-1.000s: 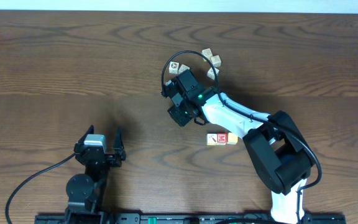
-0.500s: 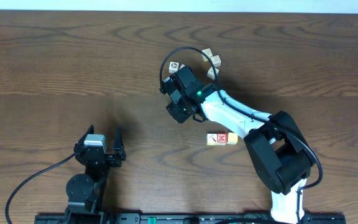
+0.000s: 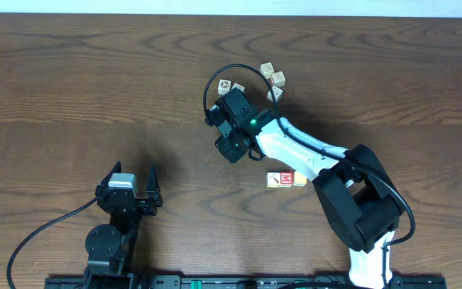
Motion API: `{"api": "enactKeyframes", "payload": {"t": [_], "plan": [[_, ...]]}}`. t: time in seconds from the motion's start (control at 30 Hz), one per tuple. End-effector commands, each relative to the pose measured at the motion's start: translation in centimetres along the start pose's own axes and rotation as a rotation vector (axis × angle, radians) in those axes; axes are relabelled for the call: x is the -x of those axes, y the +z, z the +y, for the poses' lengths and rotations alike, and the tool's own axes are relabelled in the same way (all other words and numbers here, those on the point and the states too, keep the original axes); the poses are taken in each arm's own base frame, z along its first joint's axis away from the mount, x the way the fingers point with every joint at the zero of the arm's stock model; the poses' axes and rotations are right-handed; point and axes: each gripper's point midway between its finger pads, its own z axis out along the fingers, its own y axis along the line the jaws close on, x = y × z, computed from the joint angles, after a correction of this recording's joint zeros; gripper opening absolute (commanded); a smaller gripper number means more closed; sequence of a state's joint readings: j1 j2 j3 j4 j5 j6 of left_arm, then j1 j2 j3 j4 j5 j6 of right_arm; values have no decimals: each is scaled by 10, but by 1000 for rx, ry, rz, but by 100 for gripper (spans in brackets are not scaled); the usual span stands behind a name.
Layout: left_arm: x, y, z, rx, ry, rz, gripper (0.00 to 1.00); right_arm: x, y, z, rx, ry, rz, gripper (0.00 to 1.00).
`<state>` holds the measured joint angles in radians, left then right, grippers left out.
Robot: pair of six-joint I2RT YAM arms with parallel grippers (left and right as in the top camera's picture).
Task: Lift 4 blocks
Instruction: 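Lower right gripper over the green-bordered block and close on it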
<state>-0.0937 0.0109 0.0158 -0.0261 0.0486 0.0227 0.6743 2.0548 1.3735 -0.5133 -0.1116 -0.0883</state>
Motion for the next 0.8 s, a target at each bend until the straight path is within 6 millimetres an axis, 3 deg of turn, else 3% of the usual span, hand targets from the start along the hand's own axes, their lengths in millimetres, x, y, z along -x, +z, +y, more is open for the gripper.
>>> {"api": "enactKeyframes", "payload": {"t": [0.0, 0.43, 0.77], "plan": [[-16, 0, 3, 16, -4, 51, 73, 5, -1, -2, -30, -14, -5, 35], [-16, 0, 3, 16, -4, 51, 73, 4, -3, -7, -59, -13, 9, 41], [-16, 0, 3, 16, -4, 51, 73, 15, -13, -7, -59, -14, 3, 40]]}}
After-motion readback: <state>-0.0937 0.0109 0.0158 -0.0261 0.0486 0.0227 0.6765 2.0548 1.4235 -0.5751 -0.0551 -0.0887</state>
